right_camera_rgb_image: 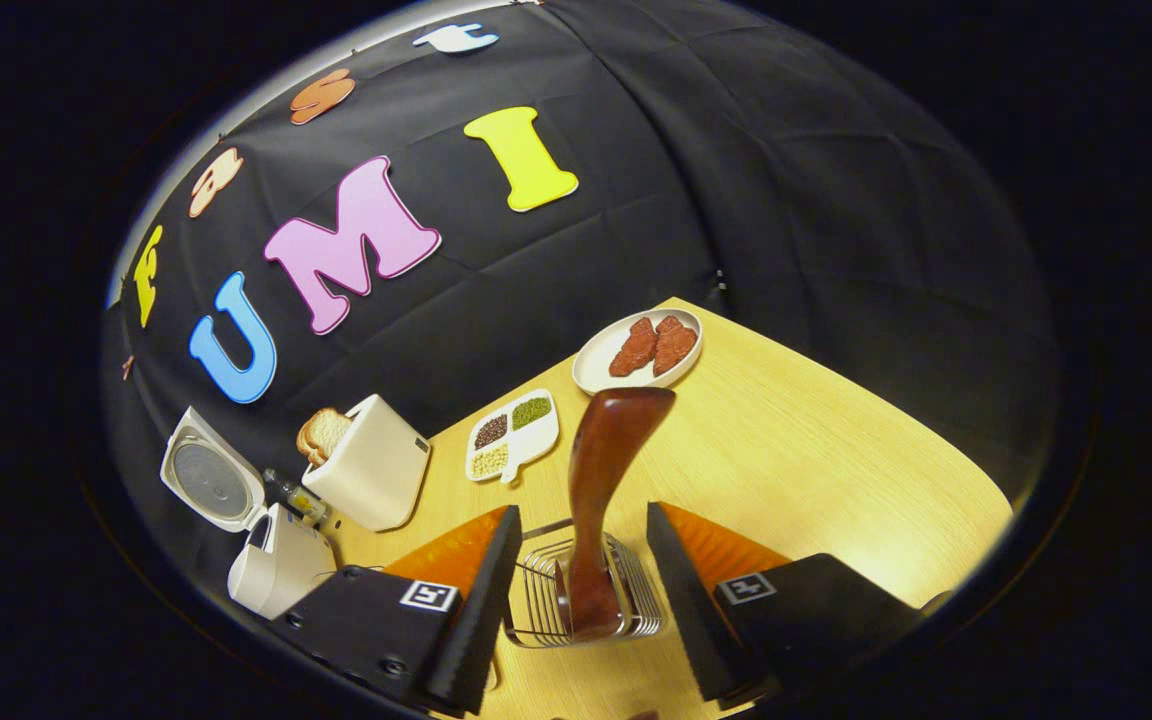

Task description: Close the left gripper, press the button to open the rice cooker; take a wooden spoon from the chopstick holder with the right hand, scoop a spoonful of rice and pour it into the rice cooker, then put the wooden spoon back into the chopstick holder.

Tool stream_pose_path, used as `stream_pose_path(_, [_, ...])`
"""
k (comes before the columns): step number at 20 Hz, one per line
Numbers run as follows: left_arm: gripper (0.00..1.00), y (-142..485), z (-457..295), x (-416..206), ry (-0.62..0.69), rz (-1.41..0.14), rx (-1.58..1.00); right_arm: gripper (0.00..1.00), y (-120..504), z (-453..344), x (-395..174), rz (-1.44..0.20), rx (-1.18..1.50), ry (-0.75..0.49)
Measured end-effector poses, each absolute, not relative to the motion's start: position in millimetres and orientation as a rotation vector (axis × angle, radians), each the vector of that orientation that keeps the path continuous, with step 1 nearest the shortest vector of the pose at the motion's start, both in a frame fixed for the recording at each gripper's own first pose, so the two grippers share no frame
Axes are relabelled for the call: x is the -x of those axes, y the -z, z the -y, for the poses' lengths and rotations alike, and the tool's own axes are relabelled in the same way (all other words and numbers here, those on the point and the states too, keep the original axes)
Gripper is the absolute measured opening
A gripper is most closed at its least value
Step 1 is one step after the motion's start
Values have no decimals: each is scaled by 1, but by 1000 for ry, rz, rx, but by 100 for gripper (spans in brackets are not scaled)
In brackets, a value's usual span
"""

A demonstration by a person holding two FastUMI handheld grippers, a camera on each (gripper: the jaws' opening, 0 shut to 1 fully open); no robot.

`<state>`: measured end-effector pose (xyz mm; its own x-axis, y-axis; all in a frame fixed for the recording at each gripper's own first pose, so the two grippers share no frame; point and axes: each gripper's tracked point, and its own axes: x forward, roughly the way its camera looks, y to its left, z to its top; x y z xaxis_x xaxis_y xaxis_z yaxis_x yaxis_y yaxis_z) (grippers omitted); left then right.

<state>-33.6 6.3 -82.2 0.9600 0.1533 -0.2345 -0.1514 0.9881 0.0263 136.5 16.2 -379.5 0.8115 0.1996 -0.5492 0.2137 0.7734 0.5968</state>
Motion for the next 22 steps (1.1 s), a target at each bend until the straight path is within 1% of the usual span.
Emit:
stream_pose_path(2, [95,79,-7,29,-142,-228,-7,84,372,-6,-127,-631,-684,35])
stream_pose_path(4, [95,74,-8,22,-133,-212,-2,92,363,2,-111,-632,-682,55])
stream_pose_path(7, [95,59,-8,7,-102,-166,28,98,352,26,-83,-637,-589,126])
stream_pose_path(10, [95,41,-5,-20,-63,-131,43,98,315,32,-59,-606,-474,109])
stream_pose_path(15, [95,-9,-5,-75,-31,-33,52,98,234,39,-35,-481,-281,105])
stream_pose_path(17, [95,-26,-12,-103,-36,-9,38,98,204,33,-28,-439,-260,91])
stream_pose_path(18, [93,-32,-17,-119,-41,-5,37,98,191,30,-26,-423,-262,88])
stream_pose_path(19, [95,-39,-24,-136,-52,2,37,98,182,27,-22,-410,-268,81])
stream_pose_path(22, [95,-50,-43,-192,-75,21,16,98,161,30,-14,-375,-252,100])
